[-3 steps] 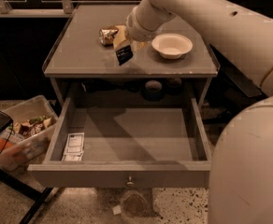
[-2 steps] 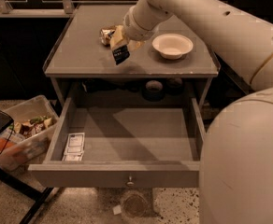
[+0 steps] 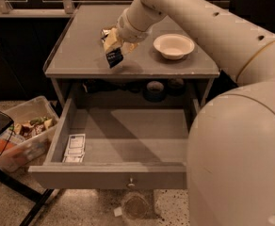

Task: Pick rxbar blueberry from top drawer and place on counter

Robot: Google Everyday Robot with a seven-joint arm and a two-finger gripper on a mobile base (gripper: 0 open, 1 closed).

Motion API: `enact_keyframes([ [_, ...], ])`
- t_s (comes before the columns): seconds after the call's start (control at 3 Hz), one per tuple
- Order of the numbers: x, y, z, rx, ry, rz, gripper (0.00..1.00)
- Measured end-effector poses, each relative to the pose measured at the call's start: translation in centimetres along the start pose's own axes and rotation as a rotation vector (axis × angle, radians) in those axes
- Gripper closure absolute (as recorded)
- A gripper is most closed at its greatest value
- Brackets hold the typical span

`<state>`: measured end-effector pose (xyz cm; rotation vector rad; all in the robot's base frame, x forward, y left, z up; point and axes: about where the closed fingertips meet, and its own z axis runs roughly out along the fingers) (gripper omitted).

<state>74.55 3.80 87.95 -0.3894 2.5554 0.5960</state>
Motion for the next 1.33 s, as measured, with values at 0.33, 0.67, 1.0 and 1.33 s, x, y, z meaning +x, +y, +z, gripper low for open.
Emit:
enact_keyframes([
  [0.33,-0.6,0.8,0.9,-0.019,0.009,-0.007,0.35],
  [0.67,-1.4,1.0,1.9,-0.001,0.013,-0.002,0.12],
  [1.0,-1.7,0.7,2.6,0.039,0.024,0.018,0.00],
  [1.33,-1.8,0.7,2.6,0.040,0.024,0.019,0.00],
])
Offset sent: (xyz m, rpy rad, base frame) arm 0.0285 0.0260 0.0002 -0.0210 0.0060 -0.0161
